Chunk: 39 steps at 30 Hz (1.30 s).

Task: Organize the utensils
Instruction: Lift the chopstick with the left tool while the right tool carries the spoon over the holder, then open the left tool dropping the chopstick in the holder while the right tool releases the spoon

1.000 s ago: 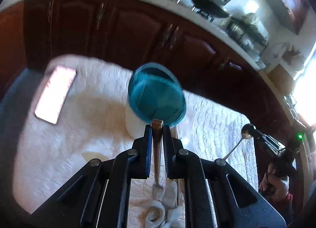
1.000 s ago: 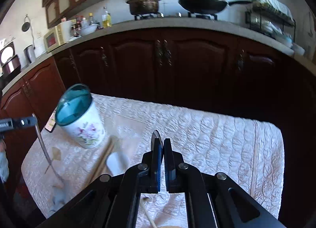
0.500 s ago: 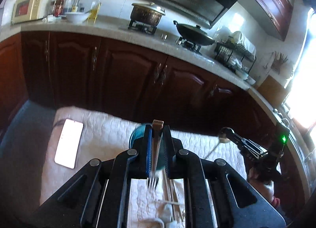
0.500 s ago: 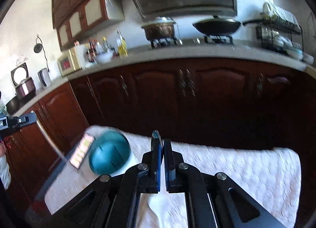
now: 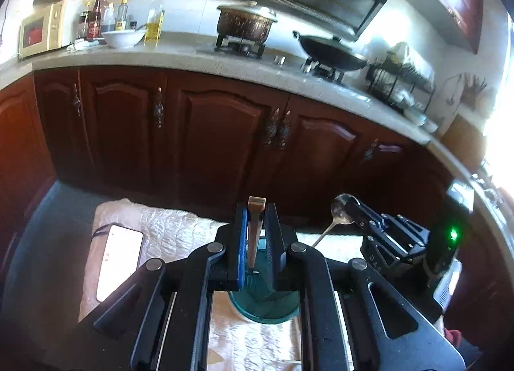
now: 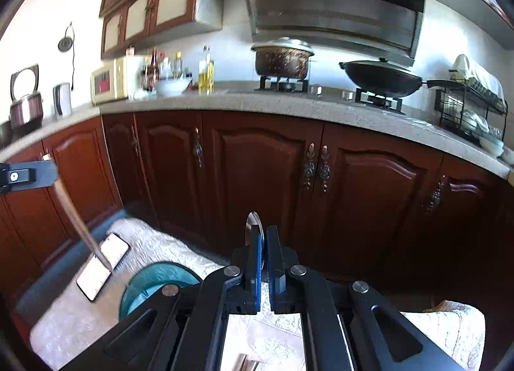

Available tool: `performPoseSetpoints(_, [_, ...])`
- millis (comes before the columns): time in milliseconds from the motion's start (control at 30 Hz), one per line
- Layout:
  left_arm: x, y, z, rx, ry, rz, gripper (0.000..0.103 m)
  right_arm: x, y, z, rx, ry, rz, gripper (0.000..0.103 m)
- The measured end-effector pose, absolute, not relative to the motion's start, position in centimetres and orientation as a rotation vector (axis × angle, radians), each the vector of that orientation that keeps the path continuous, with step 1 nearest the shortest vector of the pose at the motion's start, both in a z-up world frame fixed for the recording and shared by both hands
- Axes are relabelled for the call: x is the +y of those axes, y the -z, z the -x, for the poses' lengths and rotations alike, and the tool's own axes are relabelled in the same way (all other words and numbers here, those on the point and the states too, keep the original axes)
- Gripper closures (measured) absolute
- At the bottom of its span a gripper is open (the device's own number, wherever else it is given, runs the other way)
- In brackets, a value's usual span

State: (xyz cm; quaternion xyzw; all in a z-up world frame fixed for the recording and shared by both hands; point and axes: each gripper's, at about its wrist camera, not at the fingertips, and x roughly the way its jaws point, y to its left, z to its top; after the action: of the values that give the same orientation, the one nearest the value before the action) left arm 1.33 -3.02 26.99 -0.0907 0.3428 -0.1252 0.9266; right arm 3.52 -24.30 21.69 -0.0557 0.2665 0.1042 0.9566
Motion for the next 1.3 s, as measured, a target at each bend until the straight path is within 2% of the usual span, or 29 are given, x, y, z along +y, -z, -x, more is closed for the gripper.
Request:
performPoseSetpoints(367, [-4.1, -20.9, -2.8, 0.814, 0.201, 0.18, 0.094, -22.4, -16.3, -4.4, 0.679, -0.303, 0.143, 0.099])
performPoseSetpoints(467, [-4.3, -20.8, -2.8, 0.811, 0.177, 0.176, 0.094, -22.8, -15.5, -5.0, 0.751, -0.363, 0.056, 0.098])
performPoseSetpoints(500, [-4.3, -20.7, -2.8, 0.823, 0.176, 0.184, 0.094, -22.9, -15.2, -5.2, 0.777, -0.386, 0.022, 0.093])
performPoseSetpoints(600, [-4.1, -20.5, -2.6, 0.832, 0.177, 0.218, 0.078, -23.8, -14.5, -5.3, 0.844, -0.417, -0.072, 0.064])
performPoseSetpoints(633, [-4.0, -20.6, -2.3, 0.827, 0.176, 0.223, 0.064, -24.2, -14.5, -5.0, 0.837, -0.417, -0.096, 0.062])
performPoseSetpoints(667, [-3.9, -20.7, -2.1, 0.823, 0.175, 0.229, 0.055, -24.7, -14.5, -4.6, 0.824, -0.418, -0.117, 0.062])
performPoseSetpoints(700, [-3.7, -20.7, -1.7, 0.817, 0.176, 0.239, 0.053, -24.9, -14.6, -4.3, 0.821, -0.418, -0.125, 0.062])
performPoseSetpoints(1300, [-7.4, -20.7, 4.2, 0.778, 0.146, 0.111, 0.052, -28.1, -17.6, 4.9, 0.744, -0.328, -0.071, 0.057])
